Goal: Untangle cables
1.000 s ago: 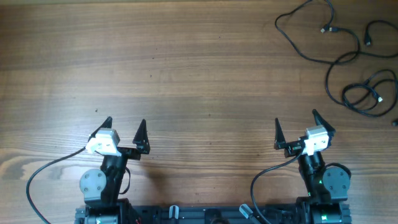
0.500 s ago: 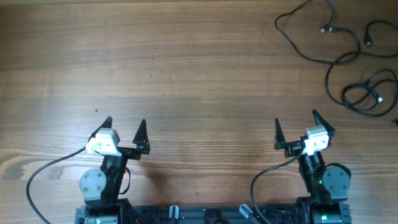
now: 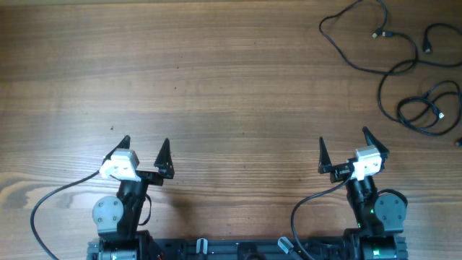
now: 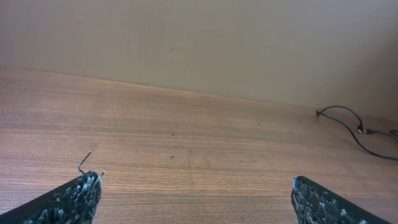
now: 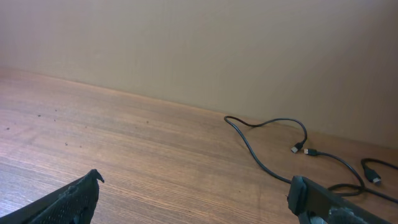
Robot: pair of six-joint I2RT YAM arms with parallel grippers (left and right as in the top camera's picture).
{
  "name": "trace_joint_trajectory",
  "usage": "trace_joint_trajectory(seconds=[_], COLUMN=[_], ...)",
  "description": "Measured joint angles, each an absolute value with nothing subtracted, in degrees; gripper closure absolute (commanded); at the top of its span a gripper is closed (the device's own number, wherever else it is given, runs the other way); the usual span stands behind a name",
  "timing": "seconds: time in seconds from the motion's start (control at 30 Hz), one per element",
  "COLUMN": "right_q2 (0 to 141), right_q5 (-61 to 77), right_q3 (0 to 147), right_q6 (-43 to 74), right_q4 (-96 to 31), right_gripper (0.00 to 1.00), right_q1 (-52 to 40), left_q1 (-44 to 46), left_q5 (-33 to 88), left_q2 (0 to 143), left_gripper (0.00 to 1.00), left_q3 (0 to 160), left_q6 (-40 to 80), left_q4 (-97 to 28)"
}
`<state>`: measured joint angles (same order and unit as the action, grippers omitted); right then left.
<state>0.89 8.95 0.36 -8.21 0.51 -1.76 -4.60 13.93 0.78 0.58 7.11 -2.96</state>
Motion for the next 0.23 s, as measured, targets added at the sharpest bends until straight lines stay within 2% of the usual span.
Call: trace_joint_trajectory(seconds=[0.23], right_q2=[0.9], right_q5=[9.0], right_q3=[0.4], right_q6=[-8.2], right_q4=[0.5], right_gripper=[0.0], right_q1=[-1.8], left_q1=[-4.6], left_q5=[13.9], left_q2=[0.8], left_gripper=[0.0], left_q3=[0.6], left_q6=[7.1], left_q4=[-3.0])
